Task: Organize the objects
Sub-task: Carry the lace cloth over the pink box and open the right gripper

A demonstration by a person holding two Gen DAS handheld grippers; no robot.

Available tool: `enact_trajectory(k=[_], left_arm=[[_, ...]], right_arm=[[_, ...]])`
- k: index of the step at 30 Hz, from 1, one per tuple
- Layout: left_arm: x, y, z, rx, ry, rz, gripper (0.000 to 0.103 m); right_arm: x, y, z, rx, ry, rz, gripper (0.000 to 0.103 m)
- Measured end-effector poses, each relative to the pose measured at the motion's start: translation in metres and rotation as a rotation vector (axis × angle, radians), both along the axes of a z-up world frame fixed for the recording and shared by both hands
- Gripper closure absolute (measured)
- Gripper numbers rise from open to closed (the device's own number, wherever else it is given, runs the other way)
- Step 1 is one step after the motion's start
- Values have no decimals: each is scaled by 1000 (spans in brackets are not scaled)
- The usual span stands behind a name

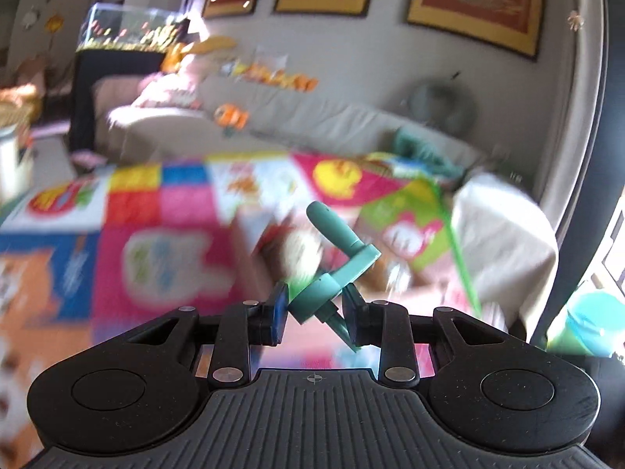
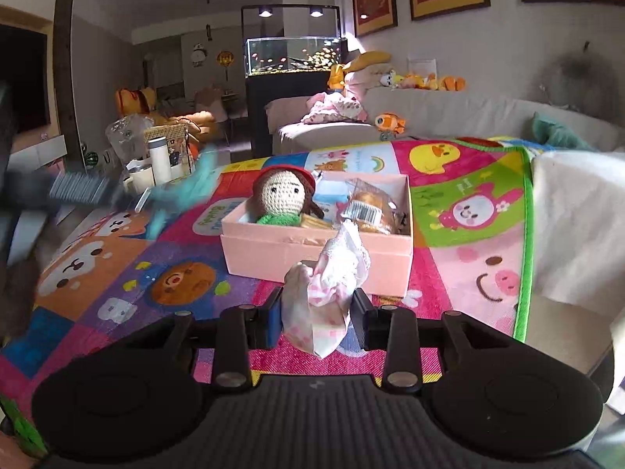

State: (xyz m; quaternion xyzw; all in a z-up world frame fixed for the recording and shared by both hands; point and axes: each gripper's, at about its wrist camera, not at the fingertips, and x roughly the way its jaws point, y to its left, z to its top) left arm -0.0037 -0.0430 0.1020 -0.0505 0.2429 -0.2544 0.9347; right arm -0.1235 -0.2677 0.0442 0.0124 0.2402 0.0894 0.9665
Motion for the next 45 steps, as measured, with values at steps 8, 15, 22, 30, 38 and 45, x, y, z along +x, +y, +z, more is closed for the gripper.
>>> enact_trajectory(k=[8,15,22,30,38,45], left_arm=[[63,-42,-17,-157,52,66,68],[45,0,-30,-185,33,125,68],[46,40,-70,-264,89,216,68],[51,67,-102,-438,145,157,68],[52,74,-96,-525,155,115,68],[50,78,-97,-518,152,155,68]], right_arm=[[3,-15,-13,5,36,-38,68],[21,-30,-12,47,98,-74,68],[109,-40,64,111,124,-18,68],[296,-21,65,108,408,-174,67],[361,18,-6,-70,629,-289,66],[339,4,22,-53,577,-293,46]])
